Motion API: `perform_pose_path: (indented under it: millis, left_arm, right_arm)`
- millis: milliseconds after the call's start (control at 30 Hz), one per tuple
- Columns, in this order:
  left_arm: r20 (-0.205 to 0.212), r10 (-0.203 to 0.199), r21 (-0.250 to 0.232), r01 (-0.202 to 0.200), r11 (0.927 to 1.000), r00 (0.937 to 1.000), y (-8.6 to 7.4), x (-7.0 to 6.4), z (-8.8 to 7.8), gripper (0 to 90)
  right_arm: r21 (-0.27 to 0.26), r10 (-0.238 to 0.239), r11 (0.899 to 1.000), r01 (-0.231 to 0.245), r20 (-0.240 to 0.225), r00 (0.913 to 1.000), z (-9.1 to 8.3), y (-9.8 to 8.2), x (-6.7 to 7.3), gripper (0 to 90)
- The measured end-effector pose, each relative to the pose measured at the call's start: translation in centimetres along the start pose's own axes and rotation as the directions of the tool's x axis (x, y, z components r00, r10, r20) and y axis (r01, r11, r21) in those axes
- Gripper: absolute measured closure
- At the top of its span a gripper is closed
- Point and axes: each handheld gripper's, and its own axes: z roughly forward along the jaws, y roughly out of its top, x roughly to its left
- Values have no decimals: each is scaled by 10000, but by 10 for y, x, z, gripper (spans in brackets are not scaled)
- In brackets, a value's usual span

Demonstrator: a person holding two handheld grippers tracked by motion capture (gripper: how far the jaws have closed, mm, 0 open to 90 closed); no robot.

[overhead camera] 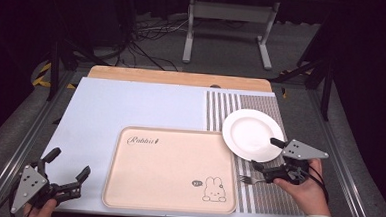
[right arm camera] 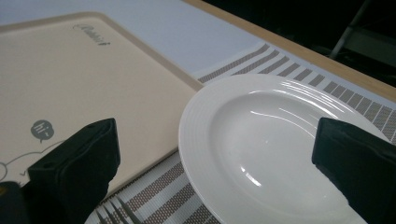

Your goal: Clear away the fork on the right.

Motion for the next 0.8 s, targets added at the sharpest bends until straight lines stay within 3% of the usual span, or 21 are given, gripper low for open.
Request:
perform_pose_path:
  millis: [100, 233, 300, 400, 533, 633, 700, 733, 800]
  left_arm:
    - [-3, 8, 24, -8, 10000, 10000, 0, 0, 0, 3]
    - [1, 10, 36, -10, 10000, 10000, 0, 0, 0, 3]
    - [-5, 7, 27, -7, 10000, 10000, 0, 0, 0, 3]
    - [-18, 8, 36, -7, 10000, 10000, 0, 0, 0, 3]
    - [-10, -3, 13, 3, 10000, 10000, 0, 0, 0, 3]
    - [-21, -7, 24, 7, 10000, 10000, 0, 0, 0, 3]
    - [-27, -5, 16, 5, 10000, 10000, 0, 0, 0, 3]
    - [-29, -5, 14, 5, 10000, 10000, 0, 0, 0, 3]
    - [-29, -1, 14, 1, 10000, 10000, 0, 0, 0, 3]
  right_arm:
    - [1006, -508, 9935, 538, -321, 9982, 1, 9, -4, 37]
    - [1493, -799, 9850, 859, -459, 9957, 2, 14, -5, 40]
    - [2165, -1187, 9677, 1293, -616, 9910, 3, 18, -5, 56]
    - [2451, -1337, 9581, 1480, -740, 9883, 3, 21, -5, 57]
    - [3161, -1686, 9286, 1944, -1073, 9798, 4, 26, -6, 56]
    - [3662, -2009, 9000, 2364, -1326, 9706, 7, 27, -5, 56]
    - [4062, -2256, 8740, 2667, -1469, 9631, 9, 28, -5, 56]
    - [4062, -2256, 8740, 2667, -1469, 9631, 9, 28, -5, 56]
    - [4233, -2297, 8630, 2758, -1575, 9604, 10, 29, -3, 57]
